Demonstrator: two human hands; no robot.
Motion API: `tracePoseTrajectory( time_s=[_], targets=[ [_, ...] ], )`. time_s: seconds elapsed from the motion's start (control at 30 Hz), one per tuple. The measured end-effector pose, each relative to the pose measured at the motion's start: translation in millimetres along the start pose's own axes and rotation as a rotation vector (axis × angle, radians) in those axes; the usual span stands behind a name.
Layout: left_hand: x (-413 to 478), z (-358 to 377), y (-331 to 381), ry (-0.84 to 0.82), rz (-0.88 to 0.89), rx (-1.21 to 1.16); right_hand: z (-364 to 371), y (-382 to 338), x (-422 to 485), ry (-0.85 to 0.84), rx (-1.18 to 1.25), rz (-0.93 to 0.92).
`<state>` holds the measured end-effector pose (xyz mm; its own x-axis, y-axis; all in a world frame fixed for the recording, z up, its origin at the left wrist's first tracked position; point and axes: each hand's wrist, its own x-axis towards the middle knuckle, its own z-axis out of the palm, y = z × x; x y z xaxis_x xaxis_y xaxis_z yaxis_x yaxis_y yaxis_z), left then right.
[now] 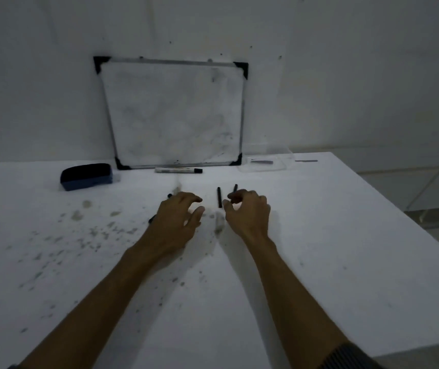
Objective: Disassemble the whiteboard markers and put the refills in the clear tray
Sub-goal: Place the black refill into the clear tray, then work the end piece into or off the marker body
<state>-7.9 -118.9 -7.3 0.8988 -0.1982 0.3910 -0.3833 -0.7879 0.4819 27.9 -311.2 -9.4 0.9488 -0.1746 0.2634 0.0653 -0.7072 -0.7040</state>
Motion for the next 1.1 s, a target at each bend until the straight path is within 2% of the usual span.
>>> tracePoseTrajectory(
  time_s=[0.07, 0.2, 0.4, 0.47, 0.6, 0.77, 0.83, 1.0, 1.1],
  targets=[
    [-15, 6, -8, 0.055, -0.016, -0.010, 15, -11, 7, 0.052, -0.226, -0.081],
    [-15, 8, -22, 0.101, 0.009, -0.045, 38, -16, 21, 0.094, -0.465, -0.092],
    [-8, 7, -36, 0.069, 0.074, 0.022, 40, -24, 30, 0.093, -0.524, -0.060],
    [-6, 7, -40, 0.057, 0.098, 0.068, 33, -30, 25, 0.088, -0.383, -0.032],
    [1, 9, -42, 0.035, 0.126, 0.143, 20, -26, -6, 0.058, 0.215, -0.040],
    [7, 9, -29, -0.004, 0.213, 0.224, 16, -29, -23, 0.061, 0.451, -0.071],
    [15, 1, -20, 0.080, 0.279, 0.246, 15, -32, -21, 0.049, 0.583, -0.043],
    [50, -29, 17, 0.472, 0.405, 0.252, 9, -24, -15, 0.072, 0.910, 0.083],
    [47, -43, 25, 0.505, 0.347, 0.146, 5, -20, -10, 0.003, 1.089, 0.124]
  ],
)
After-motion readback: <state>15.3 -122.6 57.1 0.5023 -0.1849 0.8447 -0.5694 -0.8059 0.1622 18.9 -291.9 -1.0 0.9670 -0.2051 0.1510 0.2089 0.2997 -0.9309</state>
